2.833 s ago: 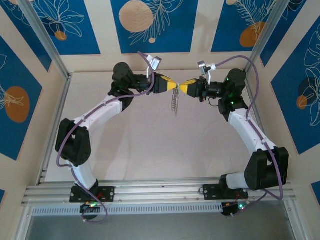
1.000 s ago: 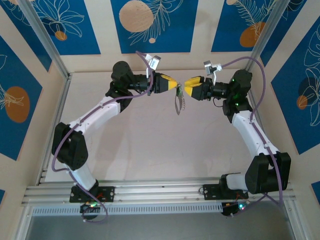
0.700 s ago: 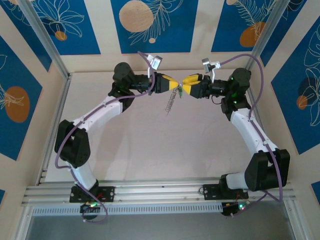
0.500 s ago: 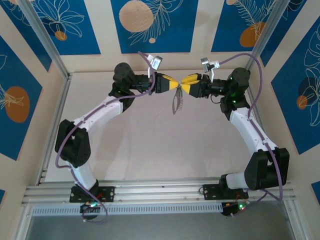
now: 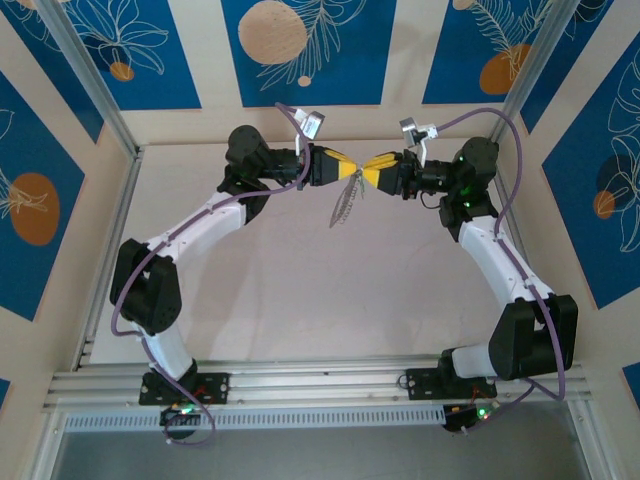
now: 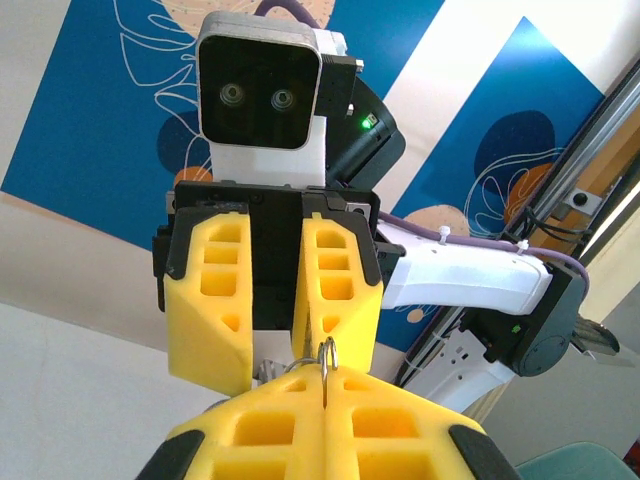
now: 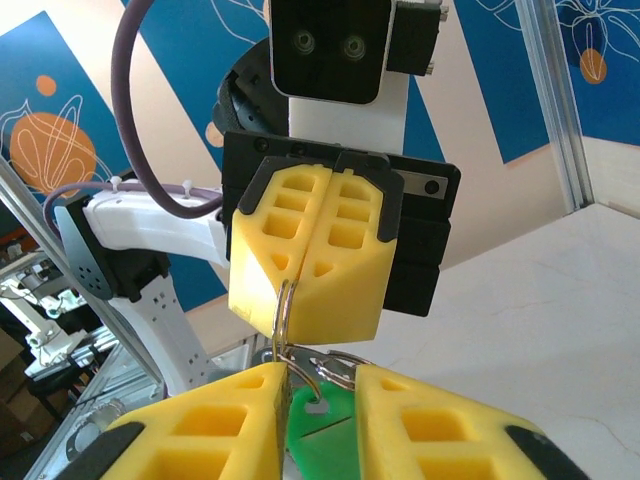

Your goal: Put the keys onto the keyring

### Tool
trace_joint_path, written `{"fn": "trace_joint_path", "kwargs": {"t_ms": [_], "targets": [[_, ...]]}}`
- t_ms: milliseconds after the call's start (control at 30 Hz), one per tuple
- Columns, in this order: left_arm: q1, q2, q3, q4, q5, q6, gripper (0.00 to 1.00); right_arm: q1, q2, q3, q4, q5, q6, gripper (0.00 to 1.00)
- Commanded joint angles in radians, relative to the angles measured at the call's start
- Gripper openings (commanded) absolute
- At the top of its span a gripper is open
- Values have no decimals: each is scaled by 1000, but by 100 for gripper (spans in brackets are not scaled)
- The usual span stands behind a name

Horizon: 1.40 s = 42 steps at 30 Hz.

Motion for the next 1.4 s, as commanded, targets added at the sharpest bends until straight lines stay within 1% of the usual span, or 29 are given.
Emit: {"fn": "trace_joint_path", "kwargs": {"t_ms": [0, 167, 267, 467, 867, 1067, 1333, 1367], "targets": [[-10, 1, 39, 56, 7, -10, 0, 5, -15, -14, 12, -18, -4, 23], [-9, 3, 39, 54, 7, -10, 0, 8, -11, -13, 30, -16, 9, 20], [-9, 3, 38, 54, 7, -10, 0, 9, -11, -12, 36, -15, 14, 15], [-9, 3, 36, 51, 6, -6, 0, 7, -20, -18, 28, -15, 7, 0], [-9, -20, 26, 12, -29, 43, 0, -15, -53, -54, -32, 19, -21, 0], [-9, -26, 23, 10, -43, 47, 0, 3, -44, -65, -39, 37, -24, 0], [-9, -45, 7, -51, -83, 112, 0, 43, -7, -64, -105, 59, -74, 0], [-9, -49, 5, -57, -88, 120, 0, 47, -2, -61, -136, 69, -91, 0]]}}
